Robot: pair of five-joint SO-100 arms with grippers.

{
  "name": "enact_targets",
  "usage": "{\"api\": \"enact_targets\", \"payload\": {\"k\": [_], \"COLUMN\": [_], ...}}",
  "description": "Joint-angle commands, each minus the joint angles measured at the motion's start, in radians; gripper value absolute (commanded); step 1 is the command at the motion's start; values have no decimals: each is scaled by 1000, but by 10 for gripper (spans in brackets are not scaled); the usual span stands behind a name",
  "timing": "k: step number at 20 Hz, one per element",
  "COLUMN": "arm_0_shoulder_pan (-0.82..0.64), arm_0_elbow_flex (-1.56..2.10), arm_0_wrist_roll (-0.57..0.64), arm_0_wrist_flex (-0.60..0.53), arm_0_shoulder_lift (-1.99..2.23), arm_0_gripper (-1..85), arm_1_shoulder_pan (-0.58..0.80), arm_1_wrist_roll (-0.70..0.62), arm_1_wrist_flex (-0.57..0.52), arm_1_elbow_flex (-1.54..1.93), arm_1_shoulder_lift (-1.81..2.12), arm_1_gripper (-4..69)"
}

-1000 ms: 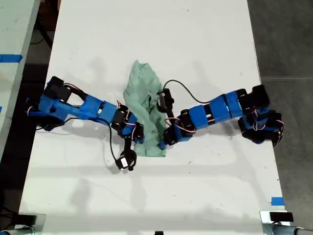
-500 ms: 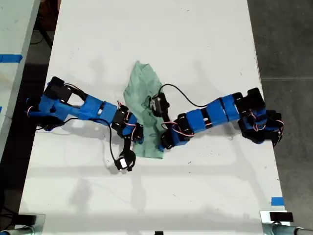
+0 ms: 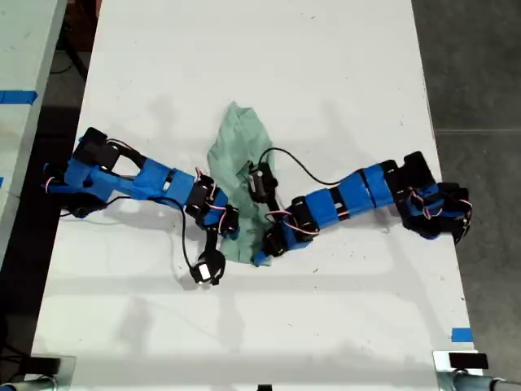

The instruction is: Fold t shirt

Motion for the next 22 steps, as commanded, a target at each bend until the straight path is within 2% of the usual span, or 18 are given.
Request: {"api": "enact_targets", "payload": {"k": [1,6,10,12,15,17,22], "arm_0_shoulder_pan": [18,107,135,55,-115,-210,-359], "arm_0_elbow_flex": [-14,-120,-213,-175,-69,14,224], "arm_0_wrist_roll": [17,132,202,235,321,347,362], "arm_0_wrist_flex": [11,26,164,264,321,330,311], "arm_0_shoulder_lift": [18,75,307,439,571,615,657], "arm_0_gripper": [-3,-3,-3,-3,-3,-3,-3], "arm_1_shoulder_pan": [-9,-48,31,114,230,311,486], "arm_1_wrist_roll": [17,-5,-147,-233,-360,-425,-532], "arm_1_wrist_flex": [-25,91,130,126,104,78,-71], "arm_1_elbow_flex": [-66,-166,-158,-123,-100,-81,-78], "arm_1_shoulder_lift": [-17,66,295,396,463,469,347], "arm_1_gripper": [3,3,3,3,4,4,5]}}
